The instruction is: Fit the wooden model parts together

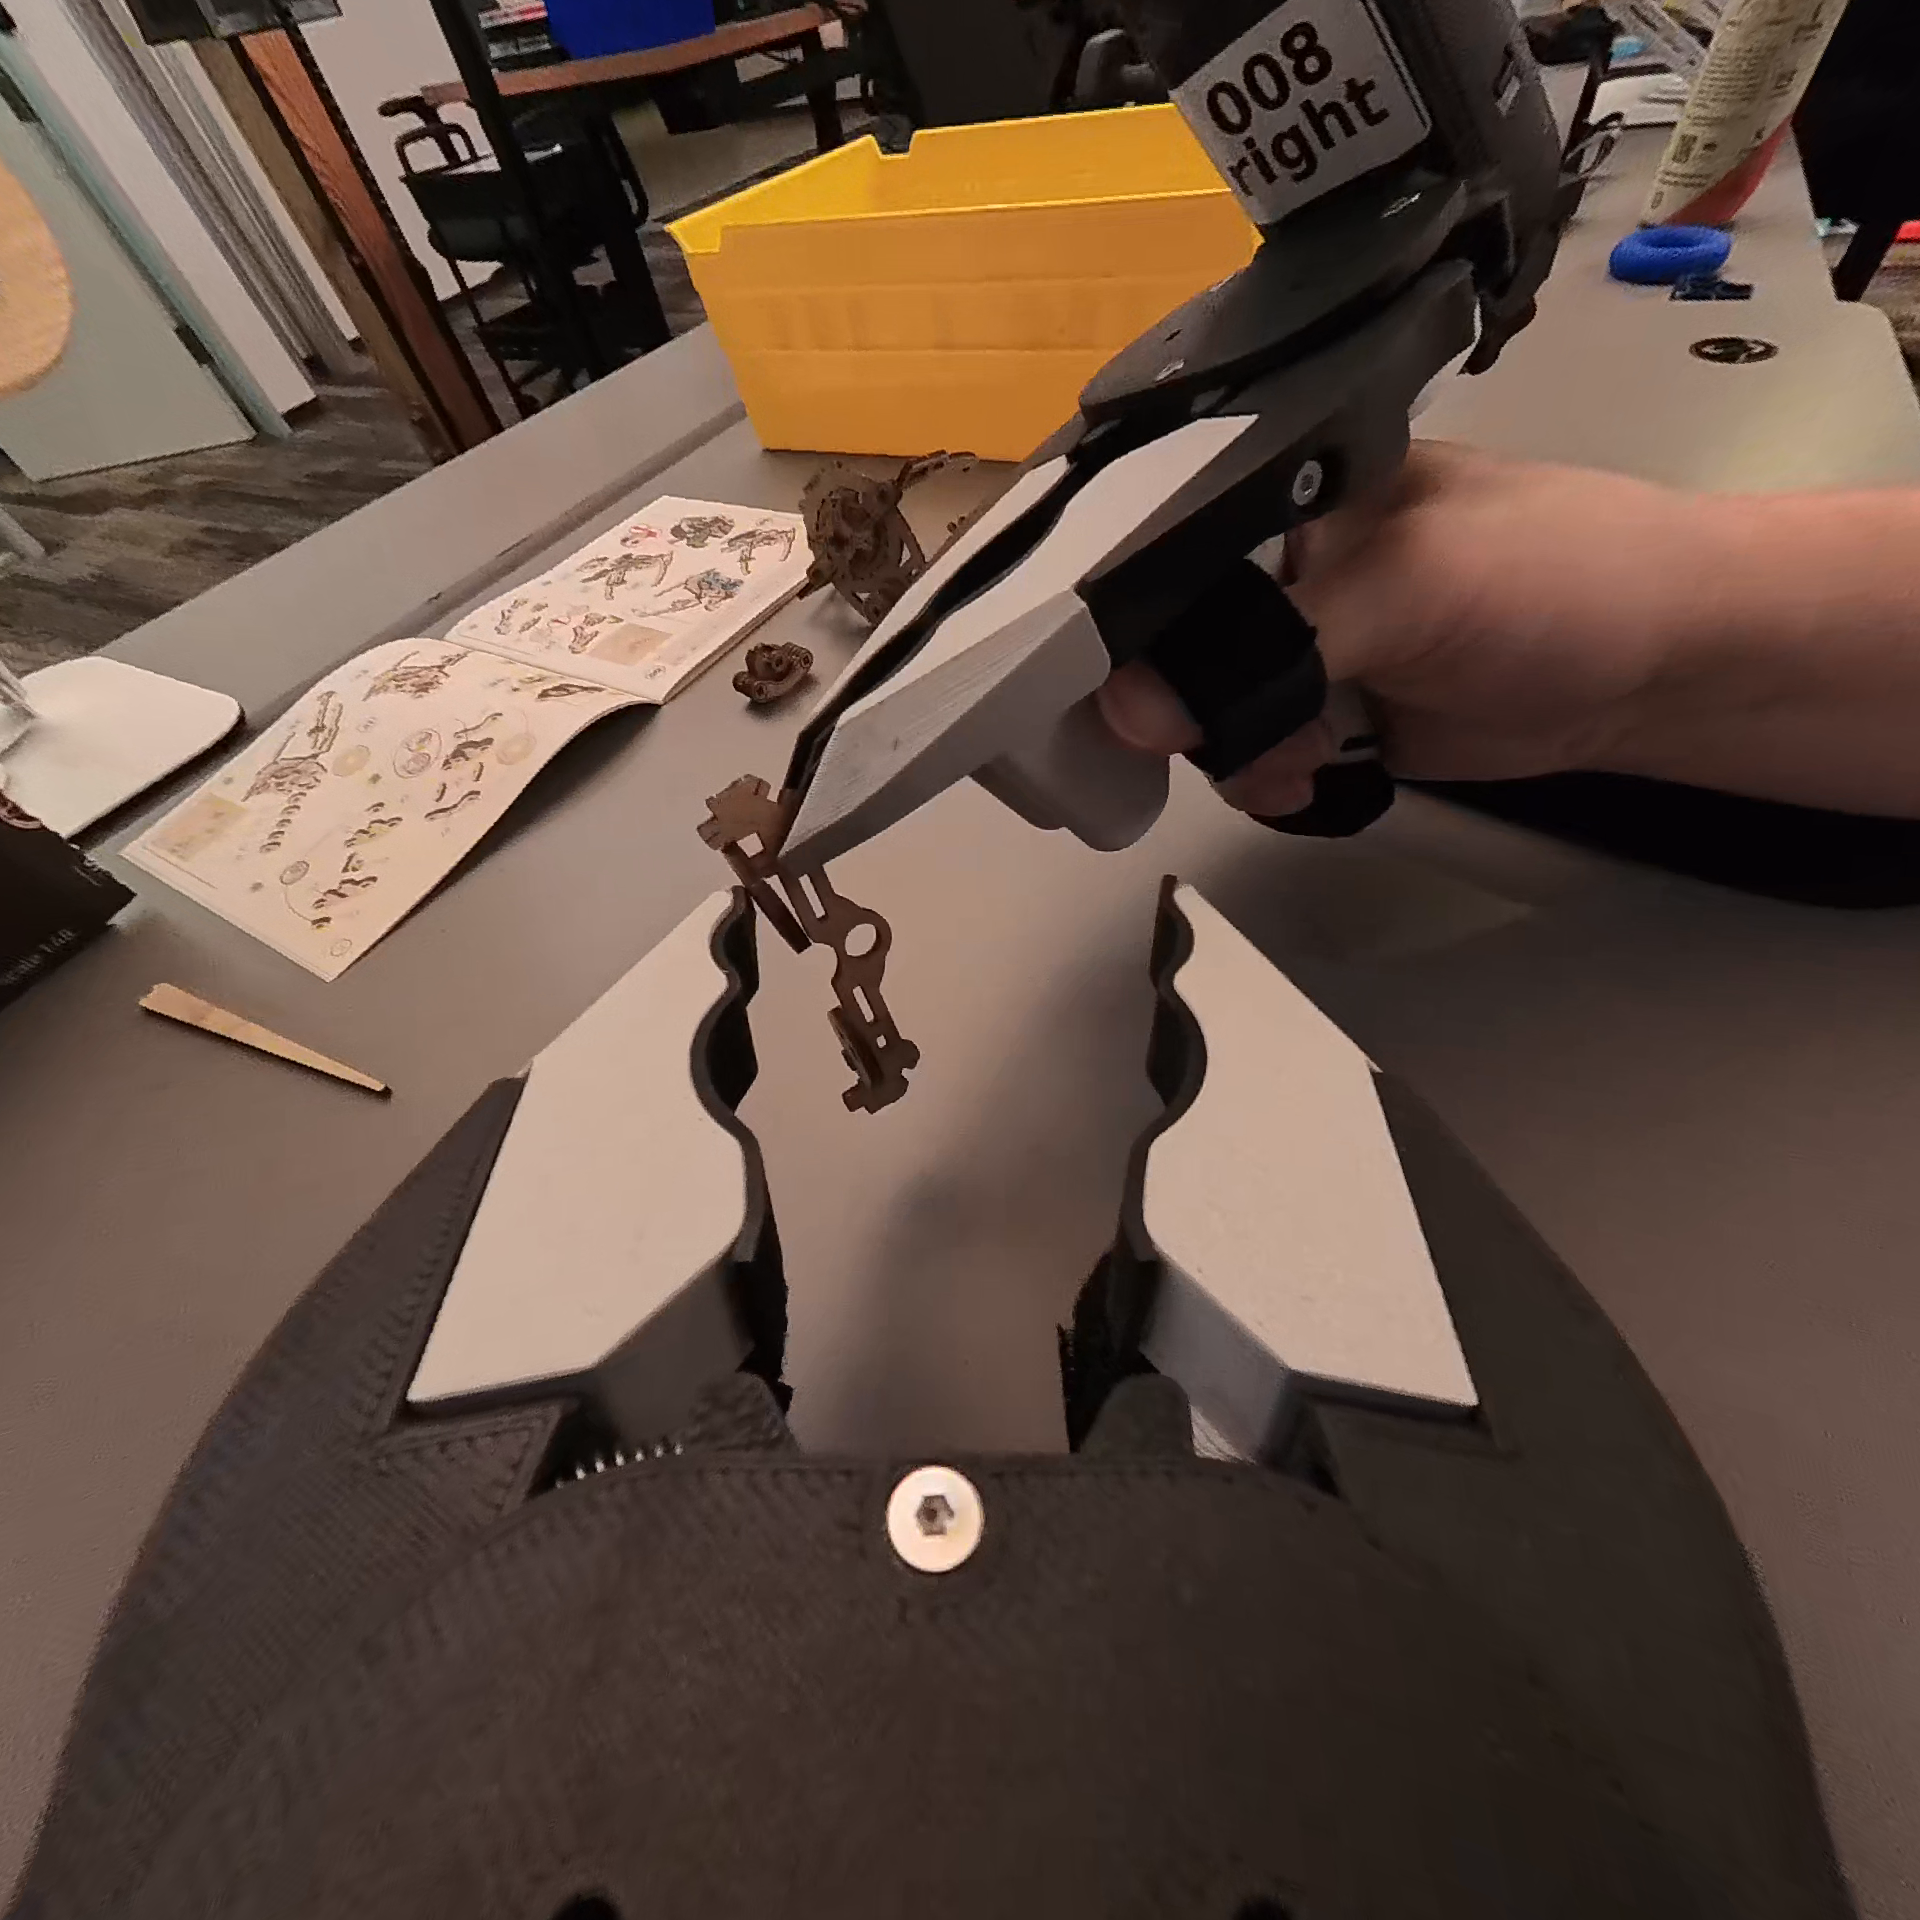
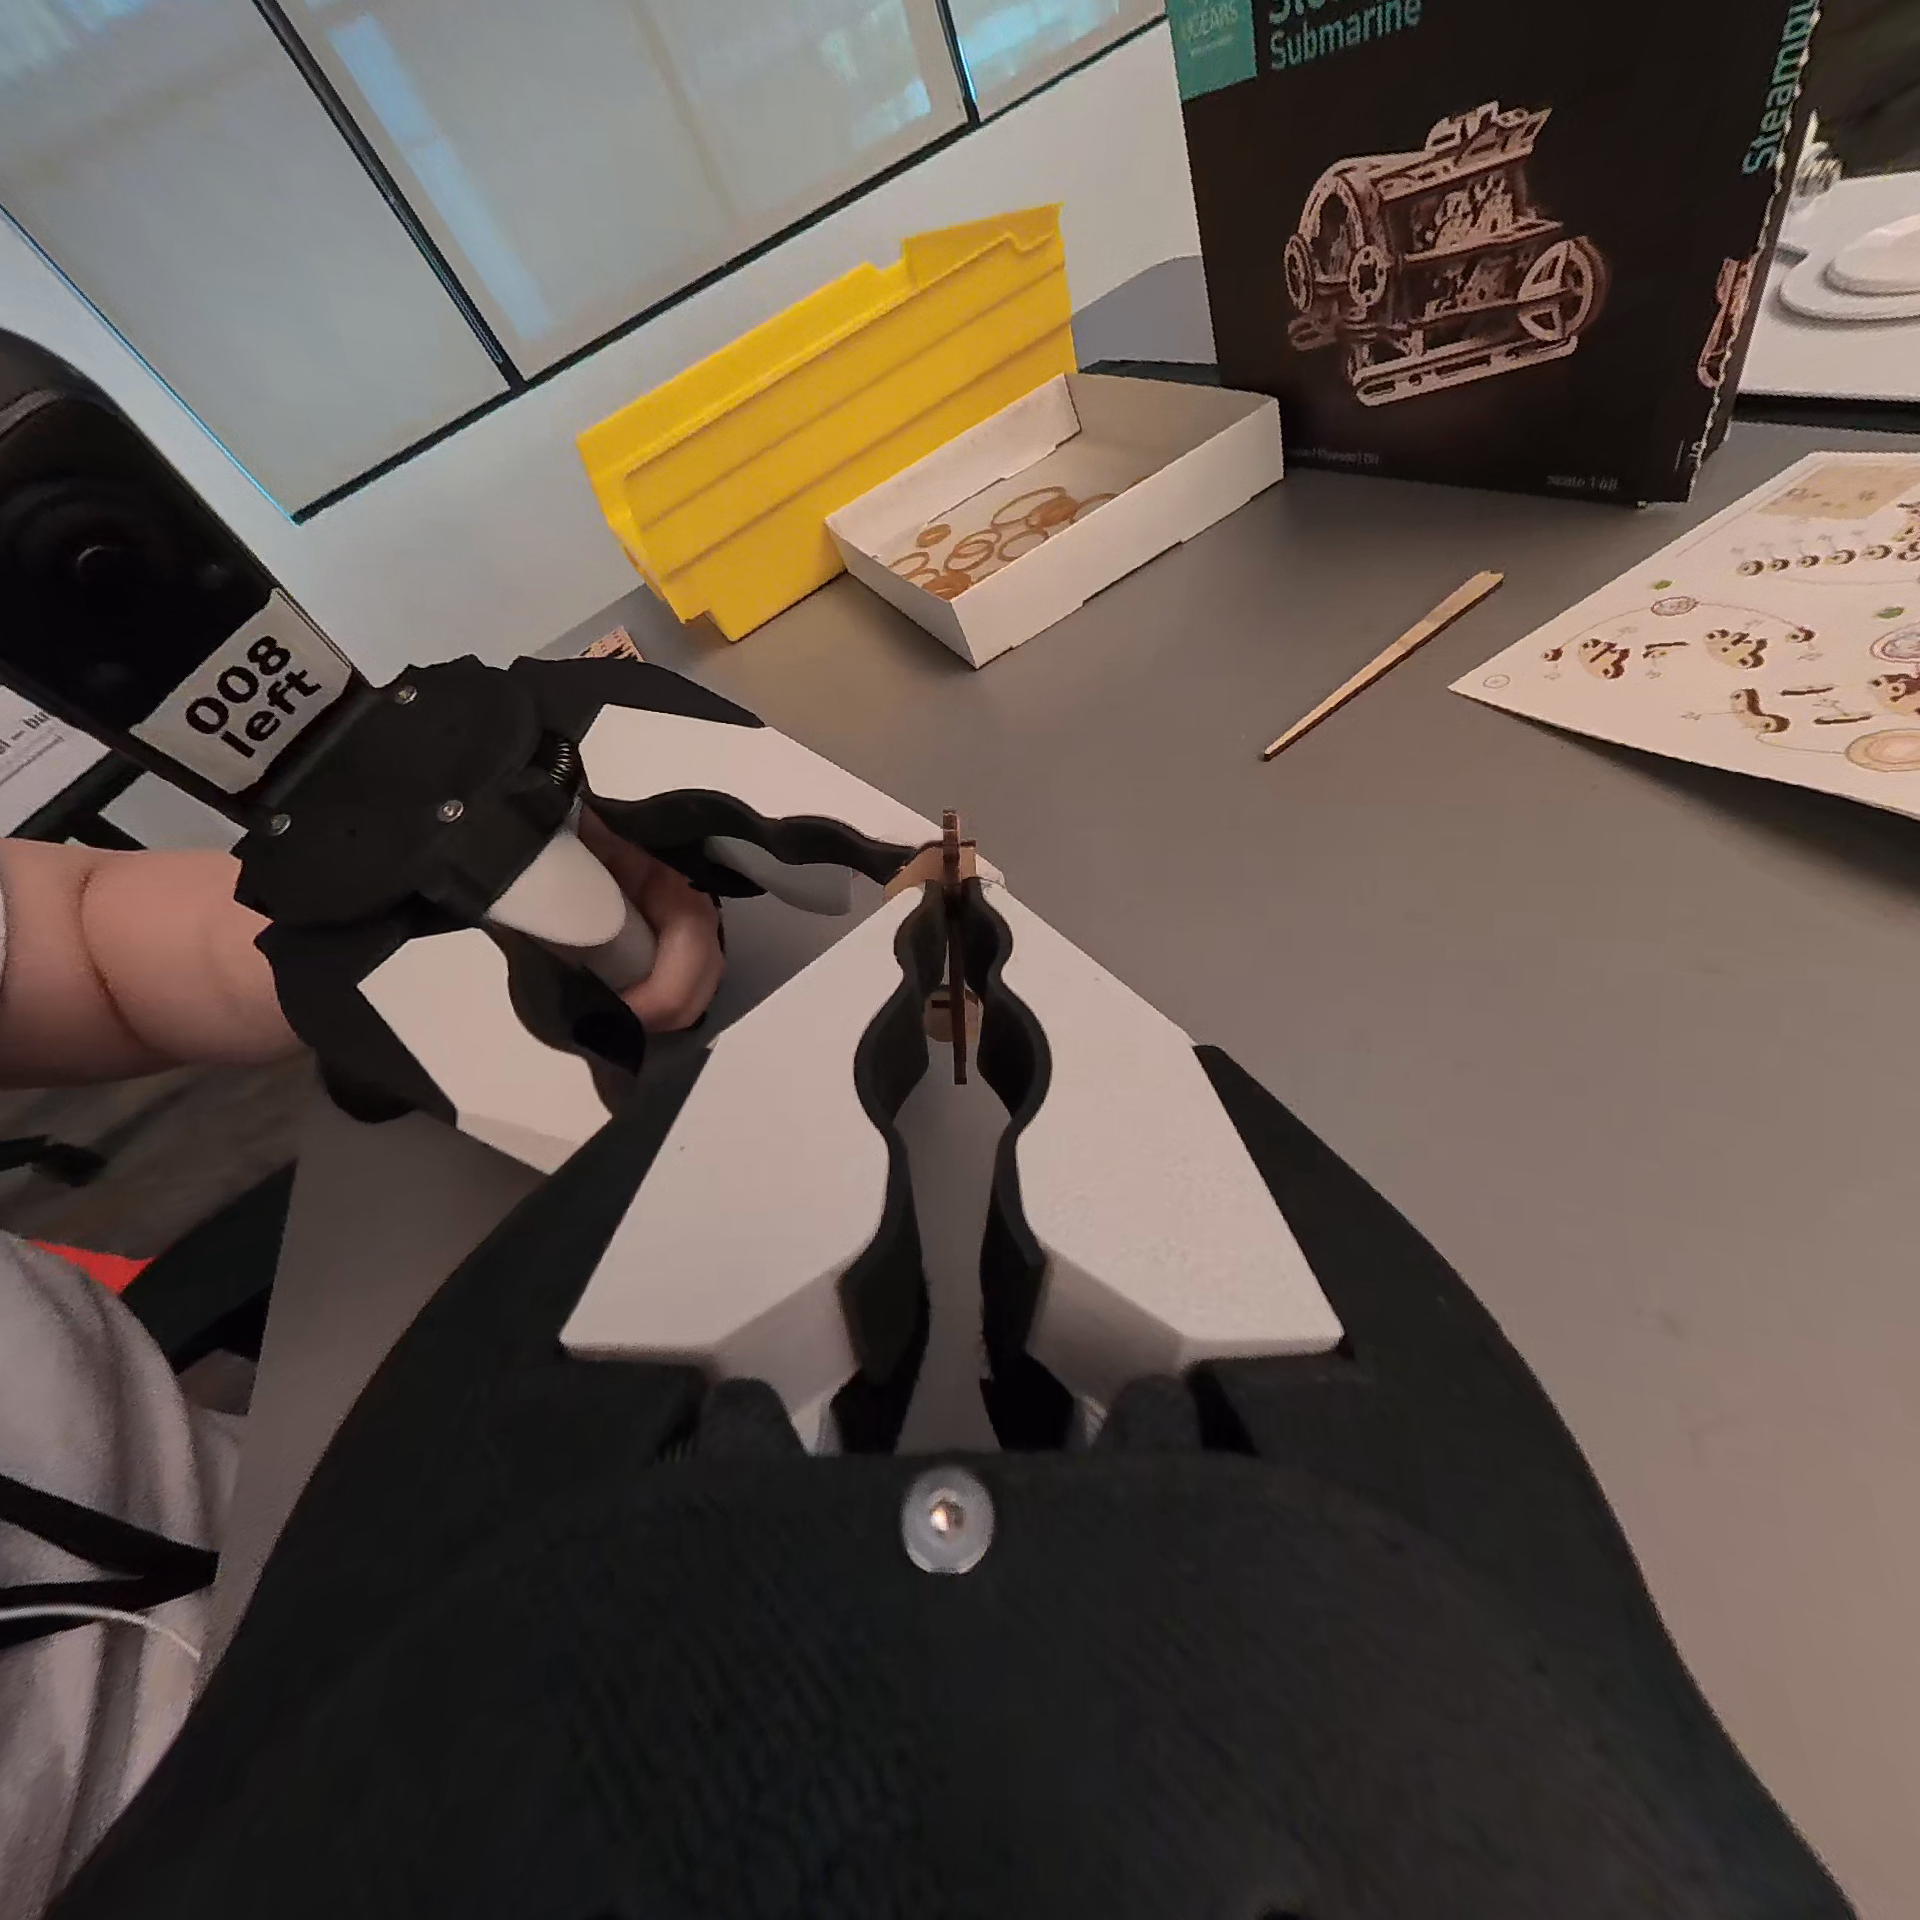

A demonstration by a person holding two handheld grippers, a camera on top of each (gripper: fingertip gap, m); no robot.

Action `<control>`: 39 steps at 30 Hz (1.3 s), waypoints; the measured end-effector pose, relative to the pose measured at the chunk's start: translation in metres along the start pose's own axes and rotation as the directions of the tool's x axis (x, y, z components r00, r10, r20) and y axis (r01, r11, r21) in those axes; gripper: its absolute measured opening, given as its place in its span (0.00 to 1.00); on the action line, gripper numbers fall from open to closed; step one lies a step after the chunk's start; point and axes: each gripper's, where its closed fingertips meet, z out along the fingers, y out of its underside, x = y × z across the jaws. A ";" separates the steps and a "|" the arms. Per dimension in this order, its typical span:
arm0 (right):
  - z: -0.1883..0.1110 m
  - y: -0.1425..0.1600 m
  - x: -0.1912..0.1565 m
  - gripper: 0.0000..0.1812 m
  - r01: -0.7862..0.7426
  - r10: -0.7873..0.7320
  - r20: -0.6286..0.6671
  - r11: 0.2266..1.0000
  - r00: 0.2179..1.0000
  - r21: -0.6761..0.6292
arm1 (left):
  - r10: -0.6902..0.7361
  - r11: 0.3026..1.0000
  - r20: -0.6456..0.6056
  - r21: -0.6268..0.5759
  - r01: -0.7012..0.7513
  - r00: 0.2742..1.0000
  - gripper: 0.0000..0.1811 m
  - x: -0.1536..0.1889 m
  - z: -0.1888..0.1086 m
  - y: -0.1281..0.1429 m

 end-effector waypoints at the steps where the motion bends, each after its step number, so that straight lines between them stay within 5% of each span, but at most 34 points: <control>1: 0.000 0.000 0.000 0.01 -0.001 0.001 0.002 1.000 1.000 0.001 | -0.013 1.000 -0.001 0.001 0.013 1.000 0.41 -0.001 0.000 0.000; 14: 0.004 0.006 0.001 0.01 0.096 -0.098 -0.031 0.994 0.995 -0.044 | -0.006 1.000 0.002 -0.015 0.006 1.000 0.44 0.000 0.003 0.004; 39: 0.008 0.017 0.003 0.01 0.003 -0.005 -0.027 0.997 1.000 -0.072 | 0.042 0.994 0.084 -0.108 -0.032 0.996 0.38 -0.004 0.007 0.018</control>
